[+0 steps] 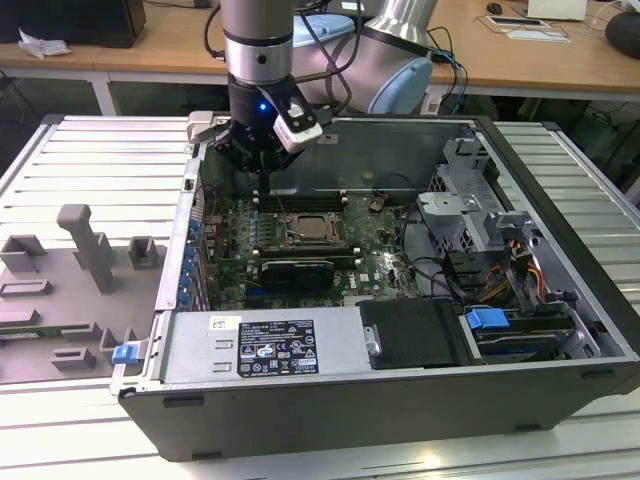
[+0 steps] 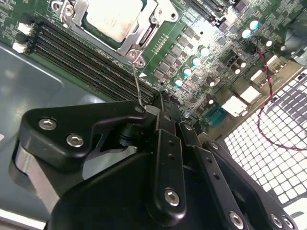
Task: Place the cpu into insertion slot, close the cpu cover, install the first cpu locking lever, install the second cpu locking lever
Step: 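Install the first cpu locking lever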
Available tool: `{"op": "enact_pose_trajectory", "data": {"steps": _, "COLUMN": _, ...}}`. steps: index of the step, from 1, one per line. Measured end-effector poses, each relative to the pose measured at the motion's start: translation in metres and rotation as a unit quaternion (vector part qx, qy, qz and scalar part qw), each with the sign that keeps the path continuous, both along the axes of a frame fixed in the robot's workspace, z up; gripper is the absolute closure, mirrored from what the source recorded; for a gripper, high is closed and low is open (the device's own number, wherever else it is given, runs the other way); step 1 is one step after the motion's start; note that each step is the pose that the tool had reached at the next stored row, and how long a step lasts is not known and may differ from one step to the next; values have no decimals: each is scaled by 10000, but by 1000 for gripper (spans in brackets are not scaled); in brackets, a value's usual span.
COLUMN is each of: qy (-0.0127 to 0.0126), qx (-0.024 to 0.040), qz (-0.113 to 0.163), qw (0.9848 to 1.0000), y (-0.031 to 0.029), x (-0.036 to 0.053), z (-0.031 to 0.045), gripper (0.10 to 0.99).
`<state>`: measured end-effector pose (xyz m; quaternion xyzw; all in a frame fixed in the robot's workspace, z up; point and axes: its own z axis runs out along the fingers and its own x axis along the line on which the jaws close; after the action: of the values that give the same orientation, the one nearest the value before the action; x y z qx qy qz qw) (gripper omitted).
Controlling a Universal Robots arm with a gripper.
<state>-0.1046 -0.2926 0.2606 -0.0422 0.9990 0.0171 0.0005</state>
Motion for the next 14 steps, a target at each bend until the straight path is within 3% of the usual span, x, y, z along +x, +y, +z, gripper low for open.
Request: {"op": "enact_pose_trajectory", "data": {"steps": 14, "qy": 1, "qx": -1, "qz": -1, "qw": 10000, "y": 10, "x": 56, "z": -18, "gripper": 980}}
